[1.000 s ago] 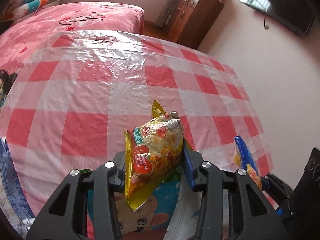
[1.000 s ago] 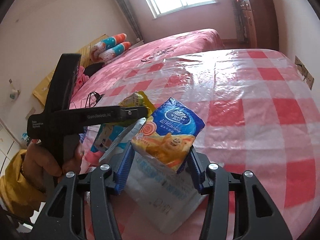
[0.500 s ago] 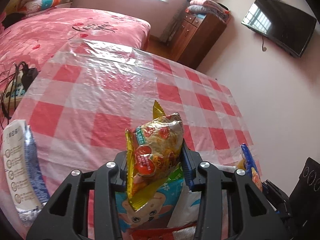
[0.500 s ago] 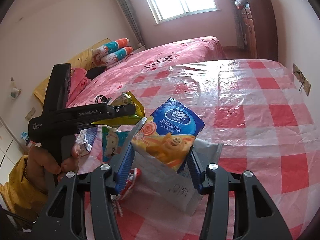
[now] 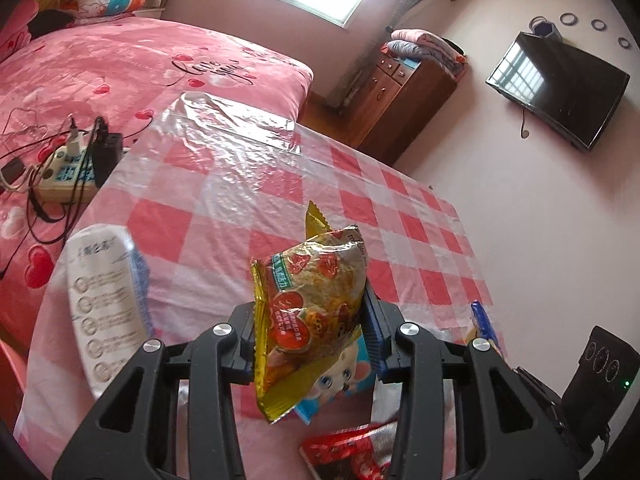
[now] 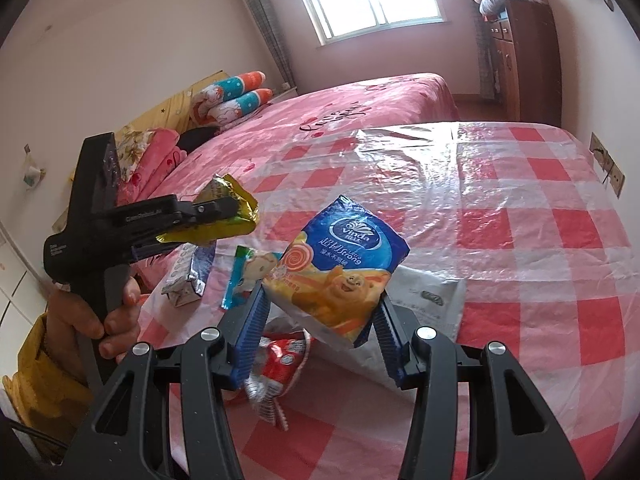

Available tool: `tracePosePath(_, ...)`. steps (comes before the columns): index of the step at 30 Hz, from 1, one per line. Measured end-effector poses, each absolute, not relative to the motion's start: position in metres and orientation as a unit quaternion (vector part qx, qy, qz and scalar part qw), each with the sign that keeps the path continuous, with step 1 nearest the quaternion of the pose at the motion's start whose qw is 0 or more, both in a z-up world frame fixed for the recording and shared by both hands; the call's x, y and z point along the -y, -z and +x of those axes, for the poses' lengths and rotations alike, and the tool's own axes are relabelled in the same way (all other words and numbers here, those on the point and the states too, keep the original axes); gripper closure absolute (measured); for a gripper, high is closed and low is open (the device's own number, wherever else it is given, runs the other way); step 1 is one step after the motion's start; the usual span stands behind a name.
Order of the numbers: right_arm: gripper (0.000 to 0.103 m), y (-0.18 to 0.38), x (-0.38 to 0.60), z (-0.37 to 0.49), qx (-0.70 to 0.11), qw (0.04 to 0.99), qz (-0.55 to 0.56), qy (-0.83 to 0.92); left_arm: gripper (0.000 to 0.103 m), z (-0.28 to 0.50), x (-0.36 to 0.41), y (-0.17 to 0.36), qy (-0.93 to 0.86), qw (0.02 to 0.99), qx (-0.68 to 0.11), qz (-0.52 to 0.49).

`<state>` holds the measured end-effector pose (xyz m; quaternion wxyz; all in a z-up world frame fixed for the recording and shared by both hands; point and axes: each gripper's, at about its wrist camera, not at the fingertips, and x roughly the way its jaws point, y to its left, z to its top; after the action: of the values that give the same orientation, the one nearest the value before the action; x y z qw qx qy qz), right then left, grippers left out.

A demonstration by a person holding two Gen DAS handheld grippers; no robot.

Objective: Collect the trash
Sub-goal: 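Lift the yellow snack bag and blue tissue pack above the table with both tools, then carry both items over the orange bucket and open both tools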

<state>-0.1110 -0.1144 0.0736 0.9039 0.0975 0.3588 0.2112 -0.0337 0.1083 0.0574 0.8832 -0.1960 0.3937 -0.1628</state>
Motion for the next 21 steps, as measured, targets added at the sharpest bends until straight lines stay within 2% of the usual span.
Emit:
tracePosePath(11,0.051,-0.082,0.068,-0.119,-0.362,0.897,0.065,-0.246,0.061,-0.073,-0.162,-0.051,0.139,0.886,-0.383,-0.222)
tracePosePath(21,0.051,-0.087,-0.018,-0.126,-0.369,0.872,0.01,-0.32,0.061,-0.121,-0.235,-0.037,0.08,0.888,-0.378,-0.251)
